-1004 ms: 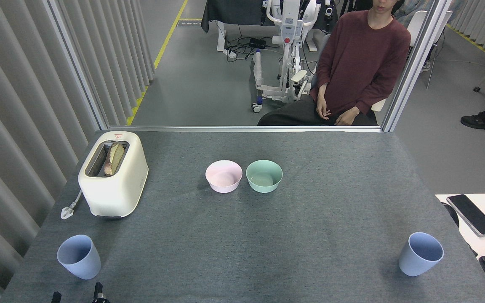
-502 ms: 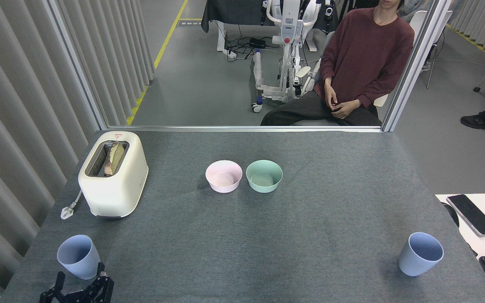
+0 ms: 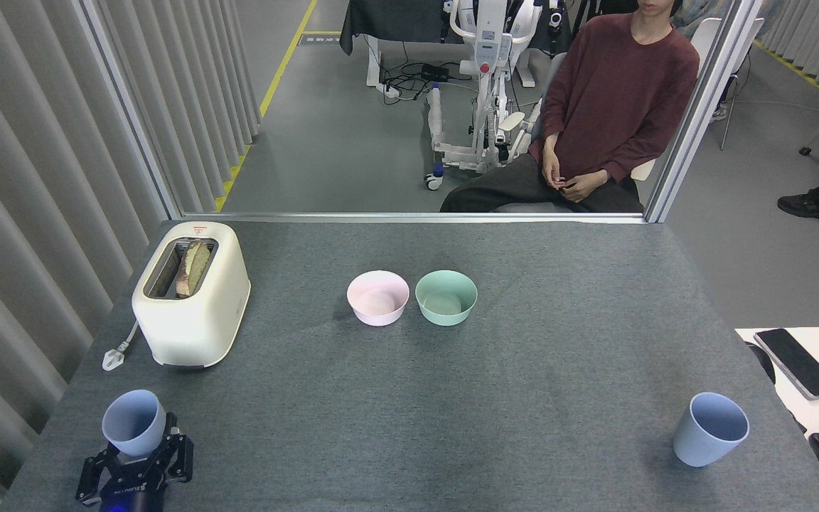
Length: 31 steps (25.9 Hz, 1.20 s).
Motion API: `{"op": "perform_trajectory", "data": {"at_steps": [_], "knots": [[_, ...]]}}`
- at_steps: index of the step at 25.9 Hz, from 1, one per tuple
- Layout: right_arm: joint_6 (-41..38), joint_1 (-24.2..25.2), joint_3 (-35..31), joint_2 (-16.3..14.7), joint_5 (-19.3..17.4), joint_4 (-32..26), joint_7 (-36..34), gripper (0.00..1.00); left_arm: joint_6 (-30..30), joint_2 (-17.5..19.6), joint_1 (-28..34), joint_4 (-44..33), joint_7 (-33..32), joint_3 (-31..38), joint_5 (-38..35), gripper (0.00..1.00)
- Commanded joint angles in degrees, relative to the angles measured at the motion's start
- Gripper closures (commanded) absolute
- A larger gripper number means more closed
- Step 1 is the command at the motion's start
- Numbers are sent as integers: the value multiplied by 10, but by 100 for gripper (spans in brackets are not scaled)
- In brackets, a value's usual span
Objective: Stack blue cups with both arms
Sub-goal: 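Carry the blue cup with the left gripper toward the table center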
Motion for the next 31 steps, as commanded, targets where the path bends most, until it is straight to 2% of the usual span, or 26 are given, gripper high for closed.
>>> {"op": "perform_trajectory", "data": {"at_steps": [1, 5, 7, 9, 14, 15, 22, 25, 27, 31], "knots": [[0, 0, 1, 0, 1, 0, 0, 0, -5, -3, 9, -89, -1, -51, -4, 41], [0, -1, 3, 2, 17, 0, 0, 0, -13, 1, -16, -112, -1, -231, -35, 38], [0, -2, 2, 2, 17, 0, -3, 0, -21, -8, -38, -107, -1, -289, -71, 38], [0, -2, 1, 2, 17, 1, -3, 0, -26, -36, -44, -100, -1, -327, -92, 38], [0, -3, 0, 0, 17, 2, -6, 0, -34, -93, -56, -61, -1, -367, -154, 37], [0, -3, 0, 0, 17, 2, -6, 0, -33, -97, -56, -55, 0, -377, -163, 34], [0, -2, 1, 0, 18, 2, -6, 0, -34, -114, -57, -14, 1, -419, -168, 33], [0, -3, 1, 1, 18, 2, -6, 0, -34, -122, -57, -2, 6, -422, -171, 22], [0, -3, 1, 2, 18, 2, -7, 0, -34, -125, -57, 0, 7, -421, -171, 2], [0, -3, 1, 2, 18, 2, -7, 0, -38, -125, -58, -1, 8, -421, -170, 0]]}}
